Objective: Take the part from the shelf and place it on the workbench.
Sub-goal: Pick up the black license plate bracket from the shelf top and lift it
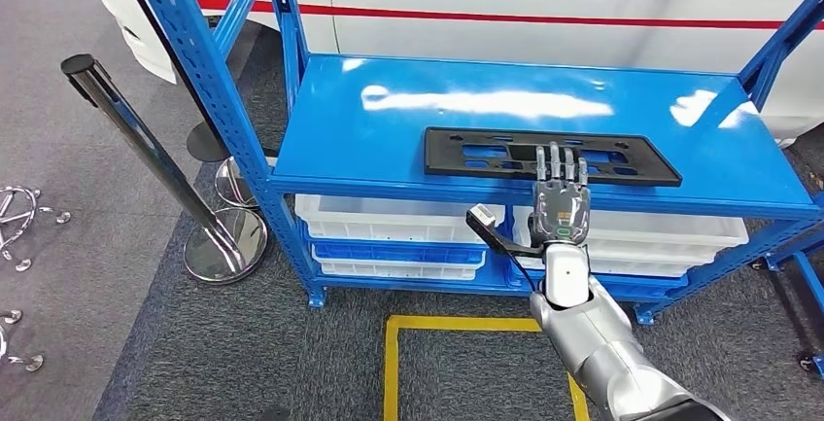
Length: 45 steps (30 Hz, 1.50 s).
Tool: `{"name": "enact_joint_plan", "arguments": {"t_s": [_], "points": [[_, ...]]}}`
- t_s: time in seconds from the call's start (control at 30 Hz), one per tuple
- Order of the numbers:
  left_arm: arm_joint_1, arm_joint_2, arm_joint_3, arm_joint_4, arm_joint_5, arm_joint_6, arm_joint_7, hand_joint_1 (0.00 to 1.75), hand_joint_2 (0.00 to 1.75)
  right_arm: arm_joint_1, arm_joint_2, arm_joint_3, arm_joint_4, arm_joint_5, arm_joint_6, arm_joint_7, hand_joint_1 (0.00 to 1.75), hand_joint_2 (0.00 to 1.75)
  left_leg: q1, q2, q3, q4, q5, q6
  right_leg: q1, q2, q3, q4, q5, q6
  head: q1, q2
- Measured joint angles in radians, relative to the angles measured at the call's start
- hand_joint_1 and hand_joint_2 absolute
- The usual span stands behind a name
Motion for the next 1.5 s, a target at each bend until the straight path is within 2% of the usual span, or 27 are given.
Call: {"name": "enact_joint_plan", "arguments": {"t_s": [0.03,0.07,0.13,0.17,0.2,0.27,0.37,0.4,0.47,0.5,0.53,0.57,0.6,0.63,0.7,0.73,0.87,0.93,1.0,1.03,1.07,1.1,1.17,1.23,1.33,1.4,1.5], "points": [[0.001,0.0,0.0,0.0,0.0,-0.001,-0.002,0.0,0.0,0.007,-0.002,-0.009,0.0,0.0,0.0,-0.001,0.0,1.75,0.0,-0.001,0.009,0.002,-0.009,0.0,0.0,0.0,-0.03,0.021,0.017,0.0,0.0,0.0],[0.002,0.0,0.0,0.0,-0.001,-0.003,-0.005,0.0,0.0,0.012,-0.003,-0.02,0.0,0.0,0.0,-0.002,0.0,1.75,0.0,-0.001,0.019,0.004,-0.019,-0.001,0.0,0.0,-0.04,0.001,0.055,-0.002,0.0,0.0],[0.002,-0.001,0.0,0.0,-0.004,-0.006,-0.013,0.0,0.0,0.016,-0.006,-0.04,0.001,0.0,0.0,-0.002,0.0,1.75,0.0,-0.002,0.039,0.009,-0.039,-0.004,0.001,0.0,-0.018,-0.117,0.156,-0.008,0.0,0.0],[0.0,-0.002,0.0,0.0,-0.006,-0.007,-0.018,0.0,0.0,0.017,-0.008,-0.051,0.001,0.0,0.0,-0.002,0.0,1.75,-0.002,-0.003,0.046,0.012,-0.048,-0.008,0.004,0.0,0.0,-0.176,0.191,-0.011,0.0,0.0],[-0.001,-0.003,0.0,0.0,-0.008,-0.007,-0.021,0.0,0.0,0.017,-0.009,-0.062,0.001,0.0,0.0,-0.001,0.0,1.75,-0.003,-0.003,0.05,0.013,-0.054,-0.012,0.006,0.0,0.014,-0.215,0.207,-0.014,0.0,0.0],[-0.004,-0.003,0.0,0.0,-0.011,-0.008,-0.025,0.0,0.0,0.018,-0.01,-0.08,0.001,0.0,0.0,-0.002,0.0,1.75,-0.006,-0.004,0.052,0.013,-0.06,-0.021,0.012,0.001,0.023,-0.239,0.202,-0.02,0.0,0.0],[-0.005,-0.003,0.0,0.0,-0.015,-0.008,-0.029,0.0,0.0,0.021,-0.011,-0.104,-0.002,0.0,0.0,-0.011,0.0,1.75,-0.007,-0.001,0.049,0.03,-0.082,-0.035,0.004,0.001,0.035,-0.254,0.199,-0.033,0.0,0.0],[-0.005,-0.003,0.0,0.0,-0.017,-0.008,-0.031,0.0,0.0,0.022,-0.011,-0.116,-0.005,0.0,0.0,-0.018,0.0,1.75,-0.006,0.0,0.033,0.066,-0.103,-0.039,0.001,0.0,0.041,-0.258,0.198,-0.037,0.0,0.0],[-0.005,-0.003,0.001,0.0,-0.02,-0.008,-0.034,0.0,0.0,0.029,-0.01,-0.148,-0.017,-0.003,0.0,-0.047,0.0,1.75,-0.001,0.001,-0.031,0.193,-0.159,-0.047,0.003,-0.003,0.047,-0.259,0.193,-0.045,0.0,0.0],[-0.004,-0.003,0.001,0.0,-0.021,-0.009,-0.035,0.0,0.0,0.036,-0.009,-0.167,-0.028,-0.005,0.0,-0.068,0.0,1.75,0.001,0.001,-0.065,0.252,-0.176,-0.05,0.003,-0.005,0.048,-0.258,0.191,-0.047,0.0,0.0],[-0.002,-0.003,0.001,0.0,-0.023,-0.009,-0.036,0.0,0.0,0.045,-0.007,-0.187,-0.043,-0.009,0.0,-0.089,0.0,1.75,0.002,0.001,-0.087,0.285,-0.177,-0.052,0.004,-0.005,0.049,-0.257,0.188,-0.048,0.0,0.0],[0.0,-0.003,0.001,0.0,-0.024,-0.009,-0.036,0.0,0.0,0.053,-0.003,-0.205,-0.059,-0.012,0.0,-0.111,0.0,1.75,0.003,0.001,-0.091,0.278,-0.157,-0.052,0.004,-0.005,0.05,-0.255,0.185,-0.048,0.0,0.0],[0.001,-0.003,0.002,0.0,-0.025,-0.009,-0.036,0.0,0.0,0.061,0.001,-0.225,-0.076,-0.014,0.0,-0.133,0.0,1.75,0.004,0.001,-0.076,0.236,-0.122,-0.052,0.004,-0.004,0.053,-0.253,0.183,-0.047,0.0,0.0],[0.001,-0.003,0.003,0.0,-0.027,-0.009,-0.037,0.0,0.0,0.067,0.006,-0.247,-0.094,-0.016,0.0,-0.156,0.0,1.75,0.004,0.002,-0.049,0.17,-0.081,-0.049,0.004,-0.004,0.056,-0.251,0.179,-0.045,0.0,0.0],[-0.001,-0.003,0.006,0.0,-0.029,-0.009,-0.037,0.0,0.0,0.074,0.02,-0.298,-0.132,-0.014,0.0,-0.203,0.0,1.75,0.001,0.002,0.002,0.057,-0.036,-0.041,0.007,-0.003,0.058,-0.247,0.174,-0.039,0.0,0.0],[-0.001,-0.003,0.008,0.0,-0.03,-0.009,-0.037,0.0,0.0,0.077,0.027,-0.326,-0.148,-0.012,0.0,-0.224,0.0,1.75,-0.001,0.001,0.015,0.028,-0.031,-0.038,0.008,-0.003,0.058,-0.247,0.174,-0.035,0.0,0.0],[0.001,-0.003,0.014,0.0,-0.033,-0.008,-0.037,0.0,0.0,0.088,0.049,-0.404,-0.189,-0.007,0.0,-0.27,0.0,1.75,0.001,0.001,0.025,0.003,-0.026,-0.019,0.007,-0.004,0.054,-0.24,0.166,-0.017,0.0,0.0],[-0.001,-0.004,0.015,0.0,-0.033,-0.008,-0.037,0.0,0.0,0.091,0.056,-0.43,-0.201,-0.006,0.0,-0.277,0.0,1.75,0.005,0.002,0.03,-0.008,-0.02,-0.008,0.005,-0.003,0.021,-0.166,0.121,-0.01,0.0,0.0],[-0.001,-0.004,0.017,0.0,-0.036,-0.009,-0.039,0.0,0.0,0.098,0.06,-0.454,-0.204,-0.005,0.0,-0.278,0.0,1.75,0.004,0.001,0.03,-0.008,-0.021,-0.003,0.003,-0.003,-0.041,-0.039,0.063,-0.005,0.0,0.0],[0.001,-0.004,0.017,0.0,-0.038,-0.01,-0.041,0.0,0.0,0.104,0.061,-0.463,-0.204,-0.005,0.0,-0.279,0.0,1.75,0.003,0.001,0.03,-0.007,-0.021,-0.003,0.001,-0.004,-0.065,0.007,0.051,-0.003,0.0,0.0],[0.002,-0.004,0.018,0.0,-0.041,-0.011,-0.043,0.0,0.0,0.109,0.063,-0.469,-0.204,-0.005,0.0,-0.279,0.0,1.75,0.004,0.001,0.03,-0.006,-0.022,-0.003,-0.001,-0.004,-0.071,0.016,0.06,-0.001,0.0,0.0],[0.002,-0.004,0.018,0.0,-0.043,-0.012,-0.046,0.0,0.0,0.112,0.065,-0.473,-0.205,-0.004,0.0,-0.28,0.0,1.75,0.004,0.001,0.03,-0.004,-0.024,-0.005,-0.004,-0.004,-0.06,-0.01,0.084,0.0,0.0,0.0],[0.002,-0.005,0.018,0.0,-0.047,-0.013,-0.049,0.0,0.0,0.114,0.068,-0.478,-0.209,-0.004,0.0,-0.28,0.0,1.75,0.004,0.001,0.03,0.004,-0.03,-0.013,-0.008,-0.005,0.003,-0.135,0.146,0.001,0.0,0.0],[0.0,-0.005,0.018,0.0,-0.049,-0.013,-0.052,0.0,0.0,0.114,0.071,-0.479,-0.215,-0.004,0.0,-0.281,0.0,1.75,0.002,0.001,0.027,0.014,-0.037,-0.024,-0.006,-0.004,0.047,-0.223,0.169,-0.003,0.0,0.0],[0.0,-0.005,0.019,0.0,-0.05,-0.013,-0.053,0.0,0.0,0.117,0.075,-0.48,-0.218,-0.003,0.0,-0.28,0.0,1.75,0.002,0.001,0.026,0.015,-0.04,-0.038,-0.002,-0.003,0.052,-0.238,0.169,-0.018,0.0,0.0],[0.0,-0.005,0.02,0.0,-0.049,-0.013,-0.052,0.0,0.0,0.117,0.078,-0.48,-0.22,-0.001,0.0,-0.274,0.0,1.75,0.005,0.001,0.015,0.043,-0.061,-0.048,-0.003,-0.004,0.056,-0.243,0.171,-0.03,0.0,0.0],[0.0,-0.006,0.024,0.0,-0.046,-0.012,-0.05,0.0,0.0,0.118,0.079,-0.475,-0.22,0.0,0.0,-0.252,0.0,1.75,0.008,0.002,-0.065,0.218,-0.149,-0.057,-0.001,-0.006,0.058,-0.245,0.17,-0.042,-0.001,0.0]]}}
